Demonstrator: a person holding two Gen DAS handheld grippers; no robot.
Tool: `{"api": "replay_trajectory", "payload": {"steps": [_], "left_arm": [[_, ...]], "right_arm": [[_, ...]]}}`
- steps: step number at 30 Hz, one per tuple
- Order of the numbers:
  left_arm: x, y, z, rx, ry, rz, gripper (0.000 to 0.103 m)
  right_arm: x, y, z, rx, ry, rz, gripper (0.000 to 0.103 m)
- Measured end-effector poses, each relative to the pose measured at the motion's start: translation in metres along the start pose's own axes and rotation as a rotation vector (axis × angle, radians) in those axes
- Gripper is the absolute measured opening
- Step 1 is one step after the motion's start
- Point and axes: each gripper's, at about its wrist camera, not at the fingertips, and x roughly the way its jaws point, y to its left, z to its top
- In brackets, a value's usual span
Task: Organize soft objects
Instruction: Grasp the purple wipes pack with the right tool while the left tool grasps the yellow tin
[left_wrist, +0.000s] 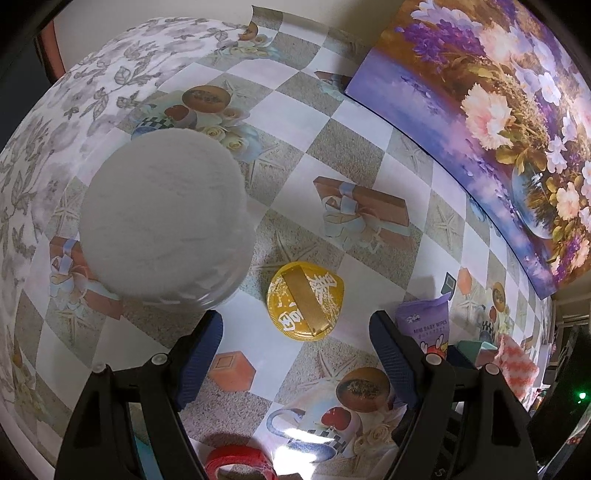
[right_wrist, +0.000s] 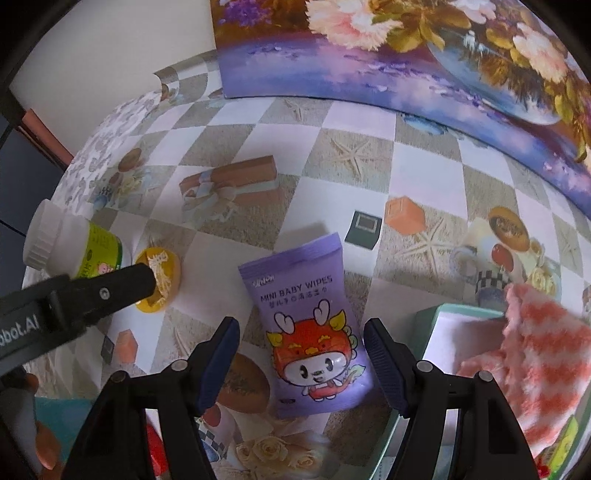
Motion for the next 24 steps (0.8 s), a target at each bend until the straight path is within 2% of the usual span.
{"api": "replay_trajectory", "payload": {"steps": [3,9,16,20,23,24], "left_arm": [[0.0,0.0,-0.001,0.0,-0.002,0.001,0.082],[0.006,-0.004,-0.002,0.011,-0.006,0.015,0.082],[0.02,-0.012,-0.004,0.013,-0.027,0.043,0.08],[0.026,-0.015,-0.005,0.011,-0.049,0.084,0.068],[0.026,-0.018,-0.007,0.02,-0.066,0.081,0.051],[0.026,-0.018,-0.007,0.021,-0.066,0.075,0.05]], "right_arm": [[-0.001,-0.001,-0.004,0.002,-0.003,-0.007,0.056],[-0.003,0.001,-0.01,-0.003,-0.004,-0.035,0.054],[-0.007,-0.005,-0.016,0.023,-0.008,-0.017,0.054],[-0.007,-0.007,-0.017,0.022,-0.011,-0.002,0.054],[-0.008,-0.007,-0.017,0.019,-0.011,0.0,0.054],[-0.008,-0.008,-0.018,0.02,-0.012,0.002,0.054]]}}
